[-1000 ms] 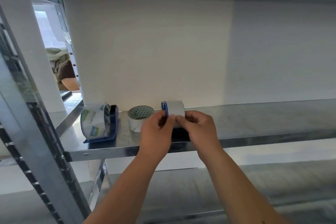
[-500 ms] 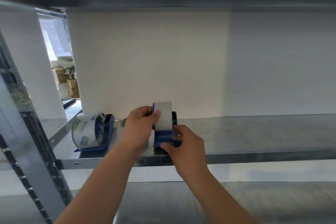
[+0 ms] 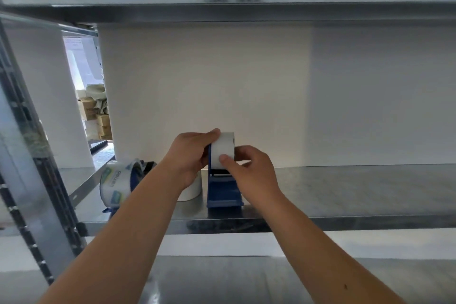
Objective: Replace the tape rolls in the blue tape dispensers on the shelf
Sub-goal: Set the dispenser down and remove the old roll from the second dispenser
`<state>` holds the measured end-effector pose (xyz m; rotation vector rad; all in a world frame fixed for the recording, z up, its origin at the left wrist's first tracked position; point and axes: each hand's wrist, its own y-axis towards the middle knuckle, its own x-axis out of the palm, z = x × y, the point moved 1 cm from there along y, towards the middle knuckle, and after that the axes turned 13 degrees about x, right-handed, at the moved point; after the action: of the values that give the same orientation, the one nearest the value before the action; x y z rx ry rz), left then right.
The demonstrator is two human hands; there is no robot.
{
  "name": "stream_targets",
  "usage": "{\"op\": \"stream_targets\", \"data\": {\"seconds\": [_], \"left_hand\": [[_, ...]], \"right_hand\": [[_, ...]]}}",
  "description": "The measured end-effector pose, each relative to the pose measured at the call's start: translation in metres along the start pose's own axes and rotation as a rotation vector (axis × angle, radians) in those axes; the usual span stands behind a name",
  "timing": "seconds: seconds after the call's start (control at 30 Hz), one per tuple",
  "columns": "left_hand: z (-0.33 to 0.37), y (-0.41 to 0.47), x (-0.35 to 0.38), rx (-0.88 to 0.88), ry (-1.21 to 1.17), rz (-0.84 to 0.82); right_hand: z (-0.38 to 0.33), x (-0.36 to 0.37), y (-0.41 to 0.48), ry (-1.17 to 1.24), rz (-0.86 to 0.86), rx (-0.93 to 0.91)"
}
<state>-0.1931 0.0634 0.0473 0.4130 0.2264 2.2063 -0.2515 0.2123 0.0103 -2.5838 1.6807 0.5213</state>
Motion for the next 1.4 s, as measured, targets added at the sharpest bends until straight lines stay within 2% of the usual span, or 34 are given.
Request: {"op": "stream_targets", "data": {"seconds": [0.13, 0.27, 0.3, 0.37, 0.43, 0.5, 0.6, 0.7, 0.87, 0.97, 1.07, 1.13, 1.2, 1.27, 1.4], "left_hand": [[0.004, 0.001, -0.001, -0.006, 0.035, 0.041], [0.004, -0.001, 0.000, -0.001, 0.037, 0.040], [0.005, -0.002, -0.001, 0.002, 0.051, 0.029], [0.004, -0.005, -0.002, 0.020, 0.100, 0.000], [0.004, -0.007, -0.003, 0.048, 0.135, -0.012], [0.004, -0.010, -0.003, 0.069, 0.147, -0.014], [0.004, -0.013, -0.002, 0.084, 0.153, 0.000], [0.005, -0.013, -0.001, 0.083, 0.180, 0.007], [0.002, -0.014, -0.003, 0.097, 0.196, 0.006], [0.001, -0.016, -0.010, 0.133, 0.369, 0.062], [0.008, -0.026, -0.020, 0.325, 0.655, 0.207], [0.016, -0.040, -0.015, 0.530, 0.702, 0.261], [0.026, -0.057, 0.000, 0.691, 0.629, 0.207], [0.034, -0.072, 0.023, 0.777, 0.585, 0.088], [0.031, -0.092, 0.075, 0.762, 0.449, -0.136]], "right_hand": [[-0.012, -0.002, 0.013, 0.013, -0.025, -0.057], [-0.004, -0.024, 0.015, 0.078, 0.073, -0.041], [-0.001, -0.032, 0.015, 0.020, 0.111, -0.065], [0.005, -0.050, 0.013, -0.251, 0.137, -0.127], [0.013, -0.062, 0.010, -0.645, 0.062, -0.168], [0.025, -0.066, 0.004, -0.906, -0.035, -0.144], [0.030, -0.062, -0.007, -0.949, -0.083, -0.094], [0.020, -0.063, -0.004, -0.929, -0.065, -0.154], [0.000, -0.065, 0.000, -0.771, 0.029, -0.230], [-0.006, -0.064, -0.001, -0.540, 0.068, -0.269], [-0.012, -0.066, -0.005, -0.162, 0.050, -0.199], [-0.018, -0.068, -0.010, 0.089, 0.038, -0.166], [-0.024, -0.072, -0.018, 0.277, 0.067, -0.147], [-0.025, -0.078, -0.028, 0.394, 0.131, -0.129], [-0.021, -0.101, -0.053, 0.449, 0.270, -0.099]]}}
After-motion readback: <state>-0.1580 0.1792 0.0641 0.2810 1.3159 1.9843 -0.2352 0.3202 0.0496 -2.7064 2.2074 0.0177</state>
